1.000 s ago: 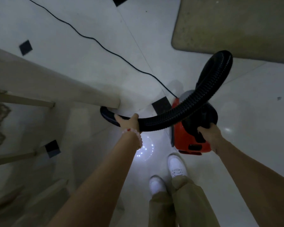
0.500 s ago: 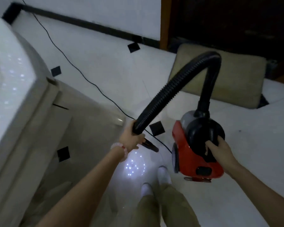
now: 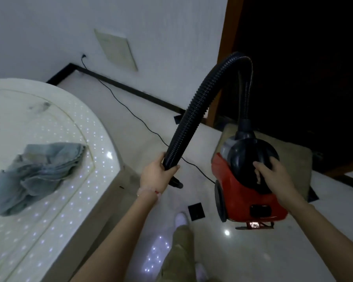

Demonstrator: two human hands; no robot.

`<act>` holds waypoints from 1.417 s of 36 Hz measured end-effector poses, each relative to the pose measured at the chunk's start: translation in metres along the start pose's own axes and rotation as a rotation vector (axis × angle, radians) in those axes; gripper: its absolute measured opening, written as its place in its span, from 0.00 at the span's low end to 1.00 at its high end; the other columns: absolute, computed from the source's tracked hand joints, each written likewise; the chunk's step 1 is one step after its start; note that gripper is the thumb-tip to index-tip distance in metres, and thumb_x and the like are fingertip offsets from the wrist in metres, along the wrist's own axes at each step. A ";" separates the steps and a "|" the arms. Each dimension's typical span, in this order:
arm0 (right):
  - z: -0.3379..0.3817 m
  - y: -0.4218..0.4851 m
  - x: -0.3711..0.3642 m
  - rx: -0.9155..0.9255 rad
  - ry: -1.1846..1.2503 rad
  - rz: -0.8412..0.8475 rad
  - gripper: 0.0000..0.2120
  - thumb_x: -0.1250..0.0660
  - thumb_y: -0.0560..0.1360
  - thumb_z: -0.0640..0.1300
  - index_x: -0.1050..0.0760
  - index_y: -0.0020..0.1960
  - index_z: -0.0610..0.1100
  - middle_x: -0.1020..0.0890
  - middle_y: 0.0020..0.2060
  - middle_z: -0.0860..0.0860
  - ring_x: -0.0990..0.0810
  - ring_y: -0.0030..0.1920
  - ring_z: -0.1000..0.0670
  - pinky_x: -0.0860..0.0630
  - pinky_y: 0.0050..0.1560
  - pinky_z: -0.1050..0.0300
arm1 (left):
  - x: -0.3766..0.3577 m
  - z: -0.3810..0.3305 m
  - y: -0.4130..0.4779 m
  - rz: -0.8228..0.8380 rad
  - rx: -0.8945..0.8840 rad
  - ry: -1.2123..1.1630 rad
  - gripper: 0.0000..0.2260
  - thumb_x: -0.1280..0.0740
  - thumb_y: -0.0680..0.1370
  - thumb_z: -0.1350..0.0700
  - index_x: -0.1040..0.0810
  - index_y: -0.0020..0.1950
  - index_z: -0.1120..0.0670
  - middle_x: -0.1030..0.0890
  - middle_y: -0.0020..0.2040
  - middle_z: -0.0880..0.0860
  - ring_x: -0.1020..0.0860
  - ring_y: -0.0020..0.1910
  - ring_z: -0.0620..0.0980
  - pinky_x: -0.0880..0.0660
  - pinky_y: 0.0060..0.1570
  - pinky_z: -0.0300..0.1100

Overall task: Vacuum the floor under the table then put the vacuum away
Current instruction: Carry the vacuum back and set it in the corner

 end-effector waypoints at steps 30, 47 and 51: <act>0.355 0.354 -0.177 0.399 -0.103 0.505 0.06 0.35 0.76 0.40 0.27 0.44 0.37 0.30 0.24 0.47 0.34 0.21 0.51 0.36 0.22 0.59 | 0.207 -0.074 0.298 -0.583 0.118 -0.602 0.14 0.29 0.75 0.57 0.25 0.59 0.49 0.20 0.50 0.46 0.22 0.49 0.40 0.28 0.33 0.20; 0.512 0.470 -0.425 0.458 -0.275 0.654 0.13 0.36 0.77 0.38 0.33 0.35 0.42 0.33 0.21 0.47 0.36 0.16 0.54 0.38 0.25 0.56 | 0.357 0.058 0.474 -0.776 0.249 -0.798 0.14 0.29 0.75 0.56 0.25 0.59 0.52 0.21 0.53 0.53 0.20 0.51 0.50 0.22 0.43 0.36; 0.560 0.486 -0.493 0.481 -0.299 0.669 0.13 0.37 0.77 0.37 0.33 0.34 0.40 0.33 0.20 0.47 0.36 0.15 0.54 0.36 0.24 0.56 | 0.417 0.093 0.518 -0.761 0.265 -0.829 0.15 0.29 0.74 0.55 0.26 0.60 0.51 0.22 0.55 0.52 0.22 0.56 0.52 0.20 0.51 0.45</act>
Point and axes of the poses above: each hand's wrist, its own y-axis towards the middle knuckle, its own x-axis out of the back of the hand, z = x × y, the point moved 6 cm from there along y, towards the middle knuckle
